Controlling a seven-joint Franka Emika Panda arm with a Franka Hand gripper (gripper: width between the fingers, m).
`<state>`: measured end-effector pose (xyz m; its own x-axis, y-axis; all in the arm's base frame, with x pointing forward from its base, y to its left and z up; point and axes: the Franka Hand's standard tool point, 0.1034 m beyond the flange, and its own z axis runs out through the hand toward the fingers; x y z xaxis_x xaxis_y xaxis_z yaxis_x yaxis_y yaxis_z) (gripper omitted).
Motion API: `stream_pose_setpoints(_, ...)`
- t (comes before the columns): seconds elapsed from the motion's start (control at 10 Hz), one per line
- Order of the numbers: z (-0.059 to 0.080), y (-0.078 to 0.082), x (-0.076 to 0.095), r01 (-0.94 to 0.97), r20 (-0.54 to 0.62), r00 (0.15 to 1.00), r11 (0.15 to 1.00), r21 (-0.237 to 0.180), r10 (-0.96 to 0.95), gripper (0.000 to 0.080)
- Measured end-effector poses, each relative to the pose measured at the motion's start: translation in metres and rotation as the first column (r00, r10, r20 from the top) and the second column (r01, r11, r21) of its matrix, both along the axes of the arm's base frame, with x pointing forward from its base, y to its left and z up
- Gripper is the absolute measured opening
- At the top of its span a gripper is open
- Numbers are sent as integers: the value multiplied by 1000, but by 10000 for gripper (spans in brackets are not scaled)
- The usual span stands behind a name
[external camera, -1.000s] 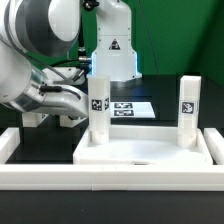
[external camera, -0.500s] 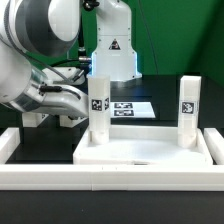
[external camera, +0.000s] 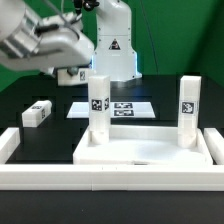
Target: Assemble desk
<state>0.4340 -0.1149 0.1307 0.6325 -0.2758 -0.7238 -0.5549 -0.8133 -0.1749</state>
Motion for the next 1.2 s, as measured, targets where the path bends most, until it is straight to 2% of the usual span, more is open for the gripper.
stream_pose_setpoints(0.1, 21, 19, 11, 34, 53, 998, 998, -53, -31, 297)
stream_pose_setpoints(0.2, 40, 43, 16, 57, 77, 996, 995, -86, -50, 297)
stream_pose_setpoints(0.3, 42, 53, 28, 92, 133, 988, 989, -119, -76, 297)
stream_pose_setpoints(0.4, 35, 52, 32, 140, 192, 975, 981, -132, -113, 297)
stream_pose_setpoints(0.5, 36, 52, 32, 146, 229, 967, 978, -148, -110, 297)
stream_pose_setpoints(0.6, 36, 53, 40, 167, 312, 944, 969, -180, -105, 297)
stream_pose_setpoints(0.7, 38, 63, 45, 223, 350, 927, 950, -219, -137, 297)
stream_pose_setpoints(0.8, 46, 89, 57, 244, 352, 925, 933, -263, -143, 297)
stream_pose_setpoints(0.9, 57, 106, 76, 220, 387, 919, 919, -329, -81, 297)
stream_pose_setpoints(1.0, 62, 107, 92, 186, 432, 902, 905, -382, -3, 297)
stream_pose_setpoints(1.1, 59, 103, 98, 150, 470, 879, 886, -438, 83, 297)
stream_pose_setpoints(1.2, 58, 107, 102, 198, 526, 847, 875, -443, 75, 297)
